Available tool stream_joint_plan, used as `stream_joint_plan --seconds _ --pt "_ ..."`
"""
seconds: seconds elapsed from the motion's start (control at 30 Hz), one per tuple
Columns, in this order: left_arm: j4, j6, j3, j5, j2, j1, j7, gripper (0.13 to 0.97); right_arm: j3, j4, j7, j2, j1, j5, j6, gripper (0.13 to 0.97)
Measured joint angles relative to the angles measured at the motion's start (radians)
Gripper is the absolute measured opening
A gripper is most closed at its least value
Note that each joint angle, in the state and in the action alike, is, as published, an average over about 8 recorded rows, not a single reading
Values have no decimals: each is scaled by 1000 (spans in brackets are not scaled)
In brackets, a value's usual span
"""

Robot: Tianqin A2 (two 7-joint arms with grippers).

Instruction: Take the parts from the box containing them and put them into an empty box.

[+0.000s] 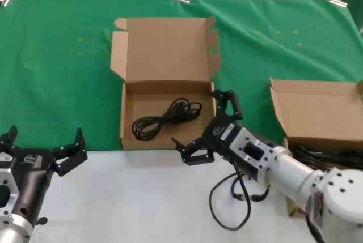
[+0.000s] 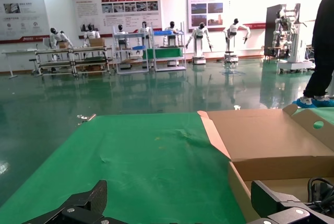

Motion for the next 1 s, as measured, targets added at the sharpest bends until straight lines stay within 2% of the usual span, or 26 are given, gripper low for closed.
stream_joint_plan --seconds 1.0 --pt "0 0 0 0 0 0 0 966 460 362 387 -38 -516 -63 218 966"
